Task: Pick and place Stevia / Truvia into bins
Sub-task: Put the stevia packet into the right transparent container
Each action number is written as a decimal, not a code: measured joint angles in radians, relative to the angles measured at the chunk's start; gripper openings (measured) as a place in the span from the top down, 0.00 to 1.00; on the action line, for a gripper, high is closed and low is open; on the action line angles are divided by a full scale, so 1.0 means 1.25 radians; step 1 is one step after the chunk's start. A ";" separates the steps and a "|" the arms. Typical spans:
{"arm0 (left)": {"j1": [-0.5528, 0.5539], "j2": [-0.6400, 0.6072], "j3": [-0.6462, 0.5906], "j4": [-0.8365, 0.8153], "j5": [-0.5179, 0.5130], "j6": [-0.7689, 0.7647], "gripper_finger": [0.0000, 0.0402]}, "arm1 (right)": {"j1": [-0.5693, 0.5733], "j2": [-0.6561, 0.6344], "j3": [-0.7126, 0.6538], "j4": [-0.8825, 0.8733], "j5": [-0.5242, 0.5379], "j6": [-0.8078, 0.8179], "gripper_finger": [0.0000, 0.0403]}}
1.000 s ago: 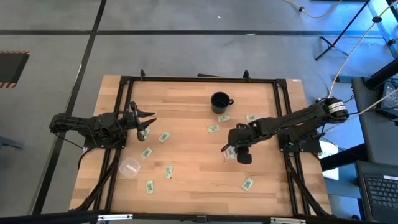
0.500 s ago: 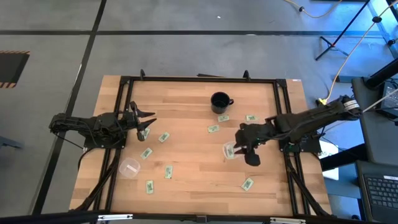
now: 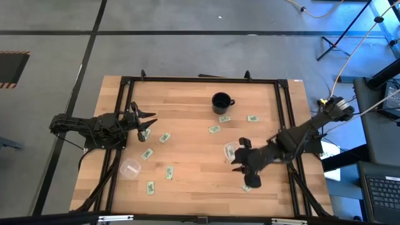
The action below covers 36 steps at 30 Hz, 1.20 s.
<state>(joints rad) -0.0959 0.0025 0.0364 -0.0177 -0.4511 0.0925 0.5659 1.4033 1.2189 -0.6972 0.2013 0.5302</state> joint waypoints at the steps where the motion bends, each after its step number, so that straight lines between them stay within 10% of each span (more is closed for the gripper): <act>1: 0.000 0.000 0.000 0.000 -0.001 0.000 0.71 | 0.017 0.025 0.029 -0.042 0.021 0.044 0.67; 15: 0.000 0.000 0.000 0.001 -0.023 0.000 0.71 | 0.177 0.408 0.213 -0.263 -0.020 0.585 0.67; 36: 0.000 0.000 0.000 0.003 -0.136 0.000 0.71 | 0.205 0.550 0.303 -0.395 -0.079 0.673 0.67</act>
<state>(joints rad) -0.0963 0.0025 0.0361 -0.0143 -0.6216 0.0929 0.8227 2.0911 1.5982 -1.1914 0.1032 1.3713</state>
